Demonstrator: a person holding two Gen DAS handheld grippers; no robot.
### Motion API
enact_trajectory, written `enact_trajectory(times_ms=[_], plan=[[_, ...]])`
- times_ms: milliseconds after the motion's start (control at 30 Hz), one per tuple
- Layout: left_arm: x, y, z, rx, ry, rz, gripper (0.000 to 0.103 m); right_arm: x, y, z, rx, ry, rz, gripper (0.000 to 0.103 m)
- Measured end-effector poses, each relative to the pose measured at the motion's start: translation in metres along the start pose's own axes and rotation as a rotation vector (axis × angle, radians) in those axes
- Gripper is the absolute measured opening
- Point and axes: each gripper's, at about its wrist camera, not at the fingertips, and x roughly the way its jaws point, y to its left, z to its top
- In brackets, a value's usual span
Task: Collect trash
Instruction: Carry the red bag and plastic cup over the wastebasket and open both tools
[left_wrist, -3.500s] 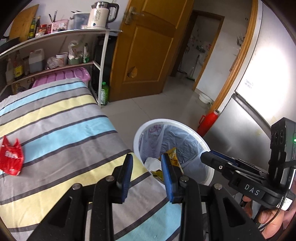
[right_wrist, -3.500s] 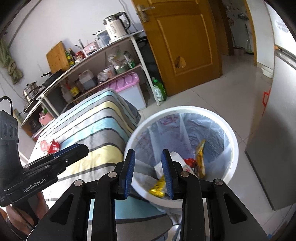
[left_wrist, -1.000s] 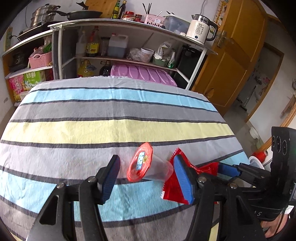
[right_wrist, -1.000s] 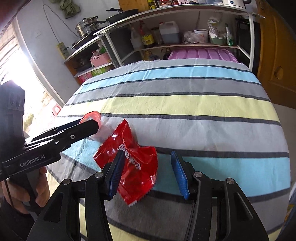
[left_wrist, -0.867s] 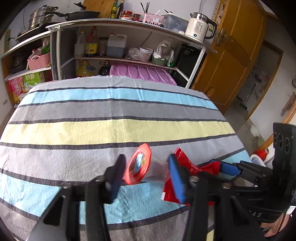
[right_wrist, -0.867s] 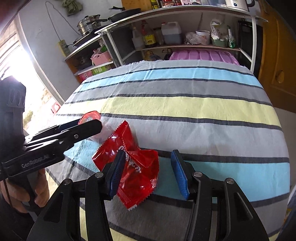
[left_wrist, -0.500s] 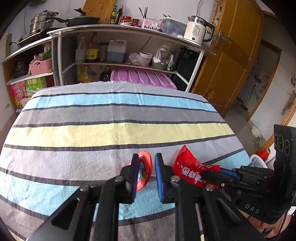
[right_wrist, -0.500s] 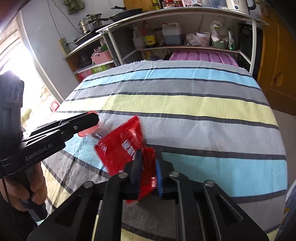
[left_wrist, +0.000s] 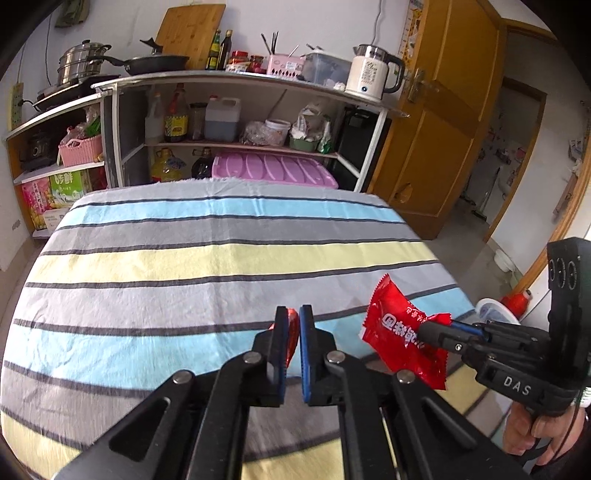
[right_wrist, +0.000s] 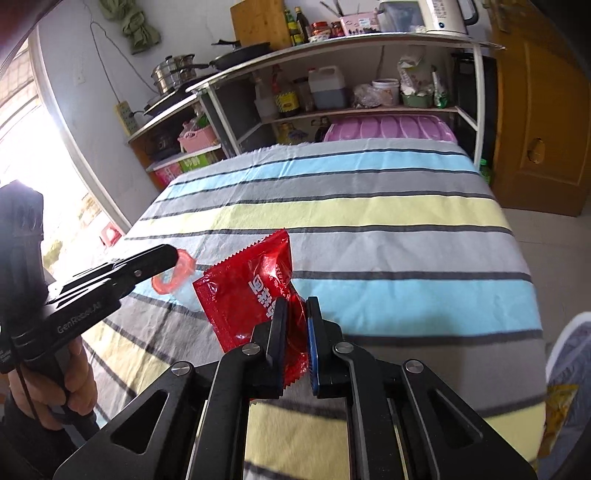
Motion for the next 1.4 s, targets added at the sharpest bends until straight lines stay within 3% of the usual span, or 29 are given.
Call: enact_trajectory(times_ms=[733, 1033, 1400], plan=[[-0.074, -0.116, -0.026, 0.136, -0.07, -0.136, 0.006, -0.135, -0.036, -0.063, 0.108, -0.155, -0.103, 0.009], [-0.069, -0.154, -0.027, 0.182, -0.059, -0.207, 0.006, -0.164, -0.053, -0.078, 0.131, -0.187, -0.169, 0.009], [-0.036, -0.204, -0.025, 0.226, -0.015, -0.302, 0.006, -0.179, -0.091, -0.089, 0.198, -0.203, -0.243, 0.009]])
